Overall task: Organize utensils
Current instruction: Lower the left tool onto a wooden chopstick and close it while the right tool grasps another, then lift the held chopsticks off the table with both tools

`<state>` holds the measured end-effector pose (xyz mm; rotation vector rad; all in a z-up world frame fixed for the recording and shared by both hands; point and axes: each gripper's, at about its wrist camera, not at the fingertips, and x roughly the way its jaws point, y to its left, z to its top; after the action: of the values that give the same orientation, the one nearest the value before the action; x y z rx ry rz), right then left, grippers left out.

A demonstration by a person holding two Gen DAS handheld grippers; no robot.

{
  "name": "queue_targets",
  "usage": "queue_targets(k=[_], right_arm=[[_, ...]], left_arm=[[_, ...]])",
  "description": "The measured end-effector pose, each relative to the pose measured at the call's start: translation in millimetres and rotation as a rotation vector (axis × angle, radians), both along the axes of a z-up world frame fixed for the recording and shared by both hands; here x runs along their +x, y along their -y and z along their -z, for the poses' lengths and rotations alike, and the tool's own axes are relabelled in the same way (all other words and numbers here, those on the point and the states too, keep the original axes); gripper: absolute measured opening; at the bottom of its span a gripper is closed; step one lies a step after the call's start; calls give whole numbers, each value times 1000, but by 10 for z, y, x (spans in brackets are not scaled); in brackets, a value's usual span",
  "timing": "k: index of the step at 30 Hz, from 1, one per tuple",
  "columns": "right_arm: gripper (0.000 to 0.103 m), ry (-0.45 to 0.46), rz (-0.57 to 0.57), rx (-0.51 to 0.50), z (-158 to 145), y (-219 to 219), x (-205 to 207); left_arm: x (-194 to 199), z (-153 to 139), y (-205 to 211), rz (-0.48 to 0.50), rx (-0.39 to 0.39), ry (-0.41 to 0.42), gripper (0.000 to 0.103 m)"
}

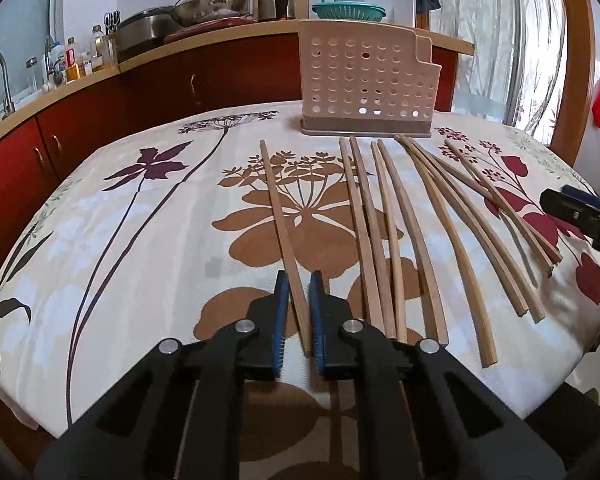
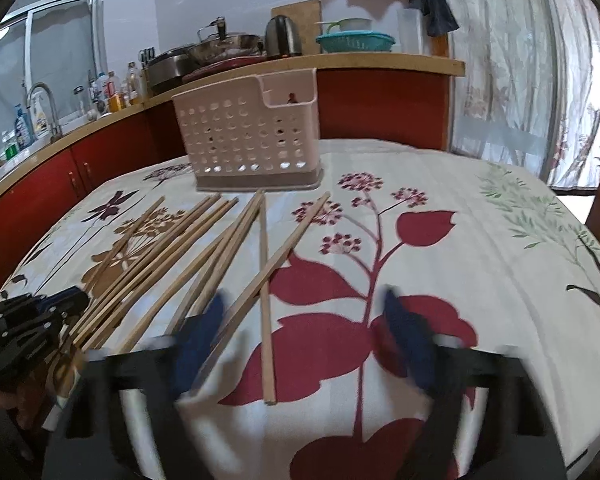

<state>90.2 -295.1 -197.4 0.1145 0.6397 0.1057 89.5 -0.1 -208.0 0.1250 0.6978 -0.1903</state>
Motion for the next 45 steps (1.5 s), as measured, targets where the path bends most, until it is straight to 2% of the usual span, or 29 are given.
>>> queue_targets(k=[3, 7, 12, 13, 16, 20, 22, 30, 38, 45], right_arm=[[52, -10, -13, 37, 12, -11, -12], [52, 0, -63, 23, -2, -200, -68], [52, -36, -110, -24, 83, -444, -73], [50, -44, -113, -49, 108, -485, -69], [25, -45, -130, -63, 117, -478, -85], [11, -79, -111, -31, 130, -359, -75], [8, -77, -101, -27, 107, -313, -91], [7, 5, -42, -55, -73, -54, -139], [8, -12, -42, -64, 195, 135, -100], [19, 23, -55, -60, 254, 121, -151]], left_arm=[[-6, 5, -18, -6, -6, -1, 8], [-5, 6, -46, -13, -7, -1, 7], [-4, 6, -50, -12, -5, 1, 7], [-4, 6, -52, -11, -6, 0, 7], [-3, 10, -56, -11, -12, 0, 7], [-4, 10, -57, -10, -12, 0, 7], [-1, 12, -55, -10, -10, 0, 7], [7, 11, -53, -13, -4, 2, 7], [-3, 19, -49, -17, 5, 13, 7], [-10, 25, -64, -24, -7, 22, 7]])
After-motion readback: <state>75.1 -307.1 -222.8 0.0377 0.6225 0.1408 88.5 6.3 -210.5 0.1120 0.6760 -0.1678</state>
